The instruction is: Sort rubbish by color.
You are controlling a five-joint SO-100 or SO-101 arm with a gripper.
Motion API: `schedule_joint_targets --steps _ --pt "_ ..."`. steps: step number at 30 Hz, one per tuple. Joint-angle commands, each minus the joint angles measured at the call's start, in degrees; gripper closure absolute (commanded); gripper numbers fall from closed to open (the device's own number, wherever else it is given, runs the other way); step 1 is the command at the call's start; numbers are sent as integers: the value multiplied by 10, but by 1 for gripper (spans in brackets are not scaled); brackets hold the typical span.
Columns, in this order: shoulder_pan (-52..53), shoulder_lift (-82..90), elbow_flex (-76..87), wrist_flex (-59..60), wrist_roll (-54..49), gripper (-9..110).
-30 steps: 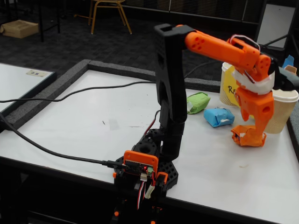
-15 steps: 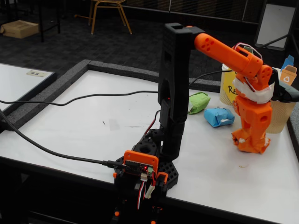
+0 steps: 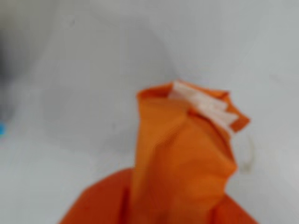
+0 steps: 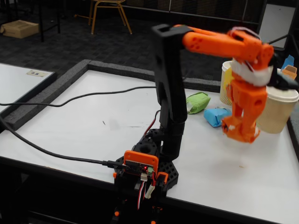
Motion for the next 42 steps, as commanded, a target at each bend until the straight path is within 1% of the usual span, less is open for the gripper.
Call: schedule_joint_targets --steps 1,5,9,13,17,21,28,35,42 --pt "-5 173 -83 56 -4 101" --pt "-16 264 -87 98 4 101" --pt "-37 326 -91 98 38 101" --pt "-47 358 -110 81 41 101" --pt "-48 367 -126 13 41 101" --pt "-48 364 -120 -93 33 101" --pt "-49 340 -76 -251 -61 101" --pt "-55 239 -74 -393 -63 101" --pt "-65 117 -96 -473 -74 101"
